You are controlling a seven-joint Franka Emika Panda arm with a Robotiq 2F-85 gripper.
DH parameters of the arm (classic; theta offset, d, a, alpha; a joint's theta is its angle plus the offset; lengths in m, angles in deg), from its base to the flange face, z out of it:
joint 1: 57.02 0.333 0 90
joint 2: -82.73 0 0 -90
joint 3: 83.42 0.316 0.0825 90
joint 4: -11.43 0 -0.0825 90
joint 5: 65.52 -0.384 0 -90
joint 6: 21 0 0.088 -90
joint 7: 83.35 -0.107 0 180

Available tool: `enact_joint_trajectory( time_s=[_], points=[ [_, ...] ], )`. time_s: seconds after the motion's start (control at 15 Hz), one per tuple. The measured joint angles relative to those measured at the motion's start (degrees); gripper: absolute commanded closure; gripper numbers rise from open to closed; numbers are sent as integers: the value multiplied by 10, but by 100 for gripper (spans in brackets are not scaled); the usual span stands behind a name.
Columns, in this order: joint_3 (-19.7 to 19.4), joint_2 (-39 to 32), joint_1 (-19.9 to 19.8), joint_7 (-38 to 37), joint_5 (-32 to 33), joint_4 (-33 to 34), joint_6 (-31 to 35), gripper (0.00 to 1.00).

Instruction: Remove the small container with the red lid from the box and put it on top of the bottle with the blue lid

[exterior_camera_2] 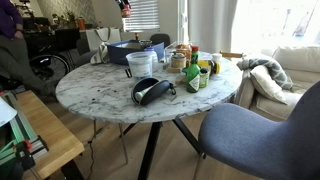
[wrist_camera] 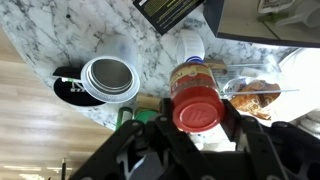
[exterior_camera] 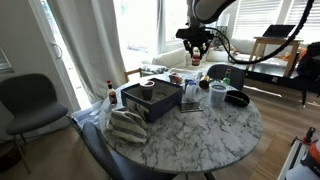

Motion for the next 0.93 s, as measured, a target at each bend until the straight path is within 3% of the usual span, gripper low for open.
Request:
enact_joint_trajectory(
  time_s=[0.47, 0.53, 0.93],
  points=[
    [4, 0, 0, 0, -2, -4, 2, 51],
    [4, 0, 0, 0, -2, -4, 2, 76],
    [19, -9, -26, -4, 6, -4, 29, 76]
  ],
)
